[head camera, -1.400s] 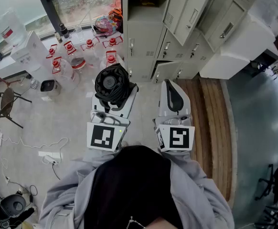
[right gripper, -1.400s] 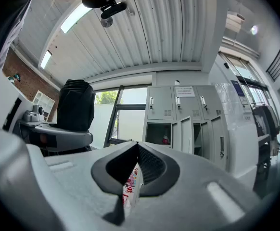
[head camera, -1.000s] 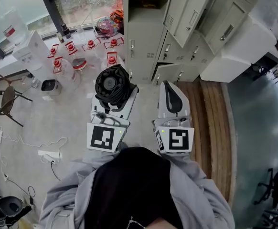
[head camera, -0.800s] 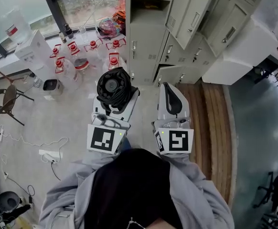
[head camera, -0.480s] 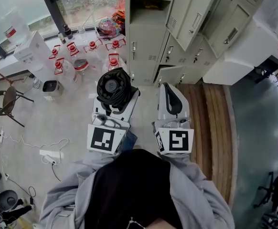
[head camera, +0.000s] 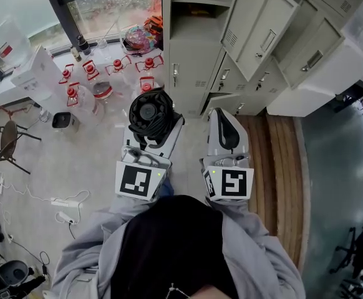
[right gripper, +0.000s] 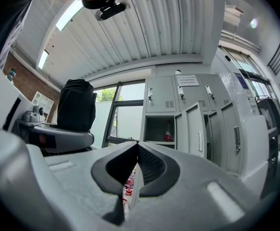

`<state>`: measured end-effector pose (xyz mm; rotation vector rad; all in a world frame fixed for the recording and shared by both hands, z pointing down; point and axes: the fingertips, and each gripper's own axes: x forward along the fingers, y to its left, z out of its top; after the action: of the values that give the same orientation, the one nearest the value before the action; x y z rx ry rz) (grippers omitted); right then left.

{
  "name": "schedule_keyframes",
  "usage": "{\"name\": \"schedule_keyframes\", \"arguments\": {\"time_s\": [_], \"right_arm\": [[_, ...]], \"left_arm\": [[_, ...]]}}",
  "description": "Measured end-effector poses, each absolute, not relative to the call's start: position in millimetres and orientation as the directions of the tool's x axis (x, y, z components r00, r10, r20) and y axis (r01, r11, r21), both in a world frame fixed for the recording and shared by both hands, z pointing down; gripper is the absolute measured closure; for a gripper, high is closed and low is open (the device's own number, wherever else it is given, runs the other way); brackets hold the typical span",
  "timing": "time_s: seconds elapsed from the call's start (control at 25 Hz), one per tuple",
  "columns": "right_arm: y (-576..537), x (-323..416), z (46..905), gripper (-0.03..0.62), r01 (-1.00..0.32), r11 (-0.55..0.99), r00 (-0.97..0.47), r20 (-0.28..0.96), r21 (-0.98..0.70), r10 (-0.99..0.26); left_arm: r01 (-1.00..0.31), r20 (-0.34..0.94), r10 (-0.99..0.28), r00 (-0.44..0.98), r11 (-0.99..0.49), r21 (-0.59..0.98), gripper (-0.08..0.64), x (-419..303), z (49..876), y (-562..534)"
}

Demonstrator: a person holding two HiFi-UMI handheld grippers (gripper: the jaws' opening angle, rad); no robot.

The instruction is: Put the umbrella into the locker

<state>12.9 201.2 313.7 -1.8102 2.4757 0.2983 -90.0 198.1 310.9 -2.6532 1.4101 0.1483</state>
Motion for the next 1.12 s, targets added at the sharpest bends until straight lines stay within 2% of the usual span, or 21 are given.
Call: {"name": "schedule_keyframes", "arguments": {"time_s": [0.64, 1.12], "right_arm": [[42.5, 2.3, 311.6, 0.589, -0.972, 0.202, -0.218, -0.144, 0.119, -0.965], [-11.4, 4.7, 324.0, 0.589, -0.985, 0.123, -0.137, -0.116, 0.122, -0.984]], "left_arm": [[-0.748, -0.149, -0.735, 0.661, -0.662, -0.049, 0.324, -87.8, 309.0, 38.4], [-0.693, -0.142, -0.683, 0.717, -0.720, -0.039, 0.324, -84.3, 318.4, -28.3]]}}
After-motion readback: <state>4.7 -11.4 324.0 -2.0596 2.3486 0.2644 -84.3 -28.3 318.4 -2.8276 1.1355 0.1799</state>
